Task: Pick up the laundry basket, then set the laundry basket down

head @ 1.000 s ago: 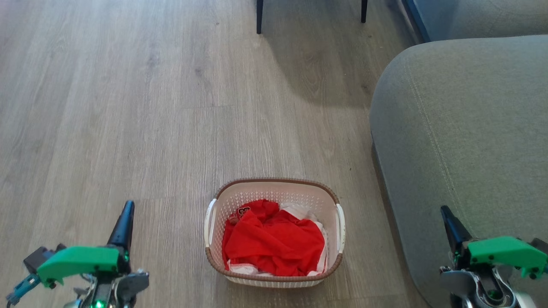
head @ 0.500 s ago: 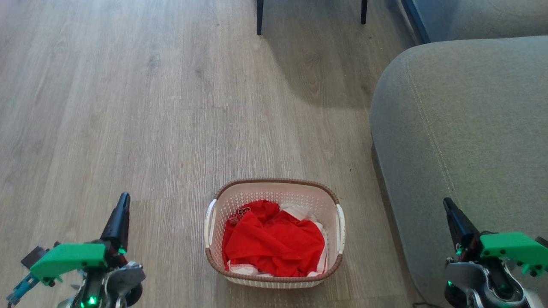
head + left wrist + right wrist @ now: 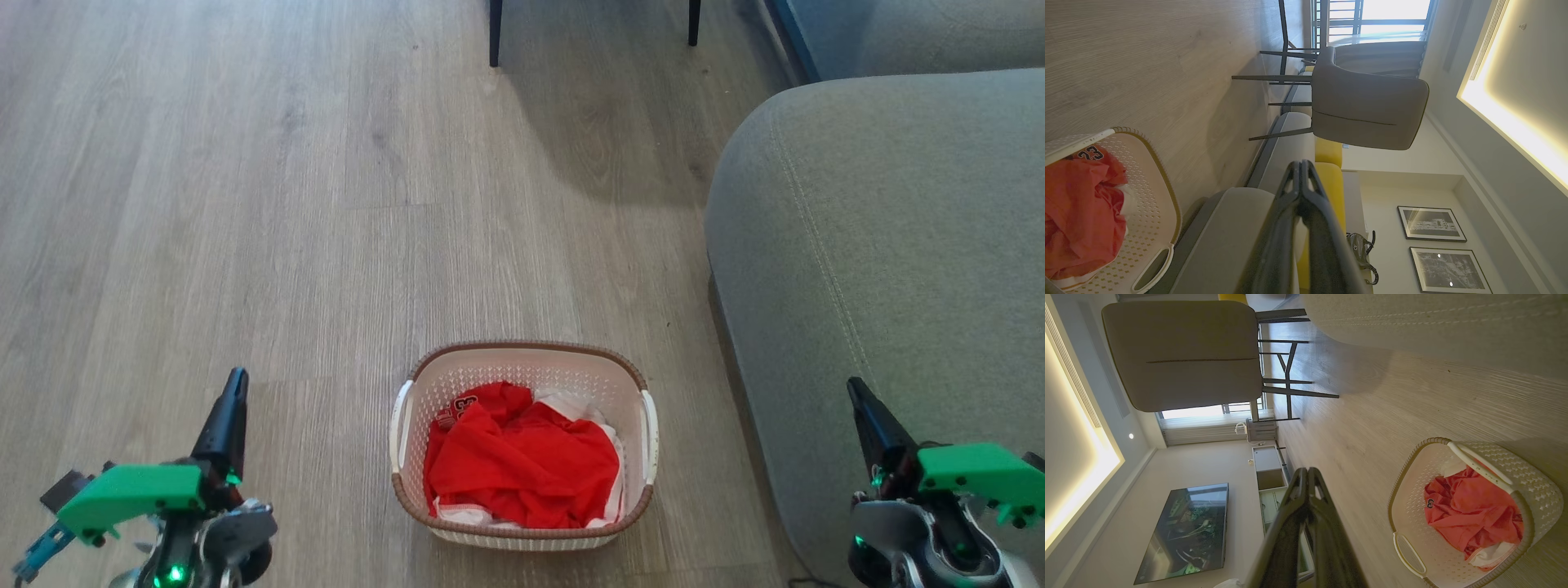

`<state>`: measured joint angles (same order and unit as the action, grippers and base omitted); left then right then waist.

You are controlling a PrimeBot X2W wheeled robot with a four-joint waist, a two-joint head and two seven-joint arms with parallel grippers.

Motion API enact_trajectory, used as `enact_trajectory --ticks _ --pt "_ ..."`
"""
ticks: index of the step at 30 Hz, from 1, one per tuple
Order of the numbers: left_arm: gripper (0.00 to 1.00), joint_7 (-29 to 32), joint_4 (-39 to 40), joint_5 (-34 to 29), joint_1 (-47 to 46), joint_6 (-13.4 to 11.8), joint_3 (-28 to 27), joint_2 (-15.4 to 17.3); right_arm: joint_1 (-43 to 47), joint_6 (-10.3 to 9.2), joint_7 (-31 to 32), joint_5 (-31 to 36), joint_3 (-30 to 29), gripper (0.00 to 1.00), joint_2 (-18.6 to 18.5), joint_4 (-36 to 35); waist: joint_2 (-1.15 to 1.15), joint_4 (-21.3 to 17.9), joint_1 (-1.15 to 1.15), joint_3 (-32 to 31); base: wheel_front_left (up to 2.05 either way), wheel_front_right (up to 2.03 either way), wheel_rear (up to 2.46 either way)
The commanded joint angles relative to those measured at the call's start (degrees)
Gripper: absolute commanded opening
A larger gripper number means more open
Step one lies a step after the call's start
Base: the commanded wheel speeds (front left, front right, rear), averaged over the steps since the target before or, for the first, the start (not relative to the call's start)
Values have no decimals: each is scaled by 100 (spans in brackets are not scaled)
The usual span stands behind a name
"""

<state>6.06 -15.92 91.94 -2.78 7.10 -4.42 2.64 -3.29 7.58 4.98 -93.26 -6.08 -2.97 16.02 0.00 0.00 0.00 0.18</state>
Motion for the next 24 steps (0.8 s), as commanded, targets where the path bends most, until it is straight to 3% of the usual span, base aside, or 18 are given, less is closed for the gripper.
enact_trajectory --ticks 1,24 --pt "0 43 186 22 -341 38 -210 24 -277 -9 46 1 86 0 -85 -207 0 0 0 0 0 0 0" --pt "0 43 187 23 -341 38 -210 23 -280 -9 74 31 51 0 -61 -205 0 0 0 0 0 0 0"
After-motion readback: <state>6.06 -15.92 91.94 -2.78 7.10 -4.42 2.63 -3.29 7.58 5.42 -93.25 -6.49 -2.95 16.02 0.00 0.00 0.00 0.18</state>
